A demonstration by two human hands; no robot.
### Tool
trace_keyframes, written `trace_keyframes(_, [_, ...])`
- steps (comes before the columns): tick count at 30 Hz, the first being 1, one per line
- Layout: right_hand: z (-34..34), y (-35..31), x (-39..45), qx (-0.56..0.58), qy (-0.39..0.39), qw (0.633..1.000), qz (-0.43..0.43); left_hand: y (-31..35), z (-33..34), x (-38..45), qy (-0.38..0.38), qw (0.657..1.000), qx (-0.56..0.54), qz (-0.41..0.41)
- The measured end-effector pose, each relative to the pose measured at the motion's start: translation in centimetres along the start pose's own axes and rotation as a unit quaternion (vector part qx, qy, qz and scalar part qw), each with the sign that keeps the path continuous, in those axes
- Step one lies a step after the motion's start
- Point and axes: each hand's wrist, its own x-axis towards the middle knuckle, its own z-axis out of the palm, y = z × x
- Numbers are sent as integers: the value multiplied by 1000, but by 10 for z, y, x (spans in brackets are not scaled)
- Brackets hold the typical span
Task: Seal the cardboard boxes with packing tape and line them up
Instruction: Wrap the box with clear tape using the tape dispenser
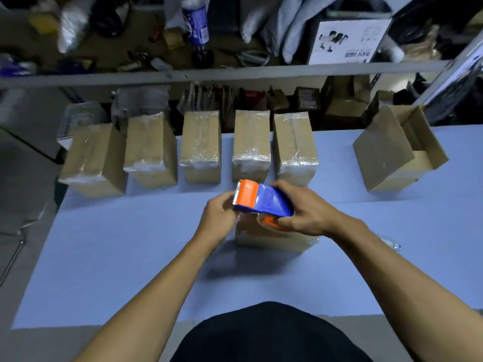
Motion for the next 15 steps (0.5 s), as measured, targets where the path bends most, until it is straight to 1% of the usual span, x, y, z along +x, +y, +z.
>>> trace_keyframes(1, [-2,0,2,2,-3,1000,-2,5,4,0,14,999,-46,-23])
trace_keyframes(3, [-4,1,5,3,-9,1000,-6,14,13,-6,16,986,-144,-87])
trace_keyframes(4, [-4,2,5,-1,-15,1000,-11,17,15,-9,20,969,-207,-131])
trace_keyframes(5, [-4,2,6,-4,-21,1000,-15,20,15,-10,25,945,-273,-179])
trace_keyframes(6, [-4,2,6,-3,-27,999,-18,22,12,-10,24,920,-325,-219])
trace_keyframes(7, [-4,3,7,0,-33,999,-20,23,9,-10,16,904,-354,-240])
trace_keyframes(8, [-6,2,8,1,-41,999,-25,22,6,-10,8,901,-360,-242])
trace_keyframes(9, [-8,2,11,1,-50,998,-29,22,4,-9,7,908,-349,-231])
trace_keyframes(11, [-12,1,15,-2,-70,997,-31,21,3,-8,32,931,-307,-197])
trace_keyframes(13, [-14,2,18,-7,-73,997,-37,20,2,-7,48,944,-277,-174])
trace_keyframes(15, [-15,3,20,-15,-75,996,-44,21,-2,-5,41,941,-286,-176])
